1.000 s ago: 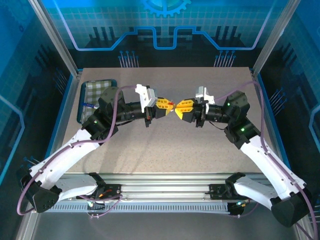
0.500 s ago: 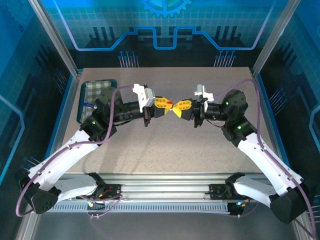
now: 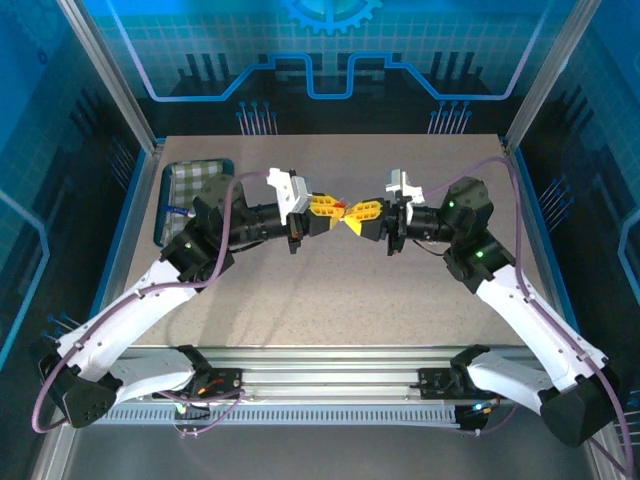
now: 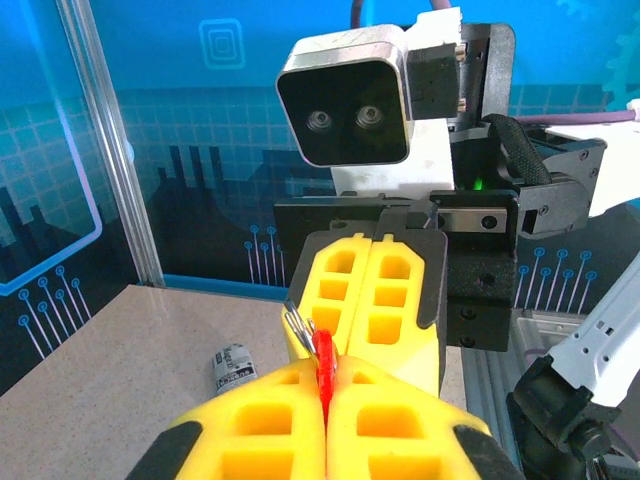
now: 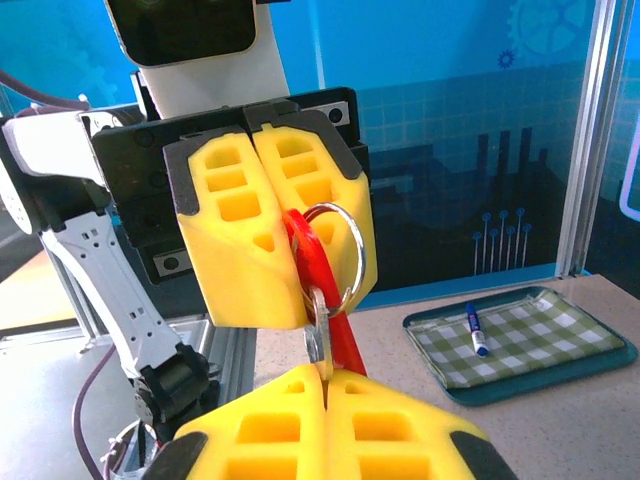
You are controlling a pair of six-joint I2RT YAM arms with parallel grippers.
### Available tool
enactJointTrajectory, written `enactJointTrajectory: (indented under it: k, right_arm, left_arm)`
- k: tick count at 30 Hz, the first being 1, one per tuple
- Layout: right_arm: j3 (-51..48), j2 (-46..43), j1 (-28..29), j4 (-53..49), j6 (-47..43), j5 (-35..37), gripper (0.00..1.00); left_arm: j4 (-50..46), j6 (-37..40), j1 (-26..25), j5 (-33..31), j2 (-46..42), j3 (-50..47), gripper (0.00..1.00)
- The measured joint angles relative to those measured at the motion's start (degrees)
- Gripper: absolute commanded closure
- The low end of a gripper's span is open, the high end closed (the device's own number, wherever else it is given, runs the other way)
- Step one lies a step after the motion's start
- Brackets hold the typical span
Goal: Remove the keys from the keyring
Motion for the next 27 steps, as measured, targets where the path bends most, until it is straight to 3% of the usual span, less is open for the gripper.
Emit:
enactJointTrajectory:
  k: [8, 11, 15, 18, 27]
  right_arm:
    - [1.9, -1.7, -1.2, -7.5, -4.4, 0.9, 1.0]
    - [2.2, -2.3, -1.2, -9.4, -5.9, 1.8, 1.0]
    - [2.2, -3.1, -0.9, -11.3, -8.0, 3.9, 1.0]
    - [2.6, -3.9, 0.8, -13.6, -10.9, 8.3, 1.0]
    - [3.0, -6.3, 5.0, -17.1, -18.1, 20.3, 1.0]
  left_arm:
    - [-0.6, 0.0, -0.2, 0.0, 0.0, -0.4, 0.86]
    - [-0.7, 0.3, -0.3, 0.0, 0.0, -0.4, 0.98]
    - [-1.4, 0.3, -0.3, 0.0, 0.0, -0.4, 0.98]
    - [-1.7, 0.3, -0.2, 0.0, 0.3, -0.4, 1.0]
    - [-1.9, 0.3, -0.2, -0.4, 0.6, -0.4, 0.92]
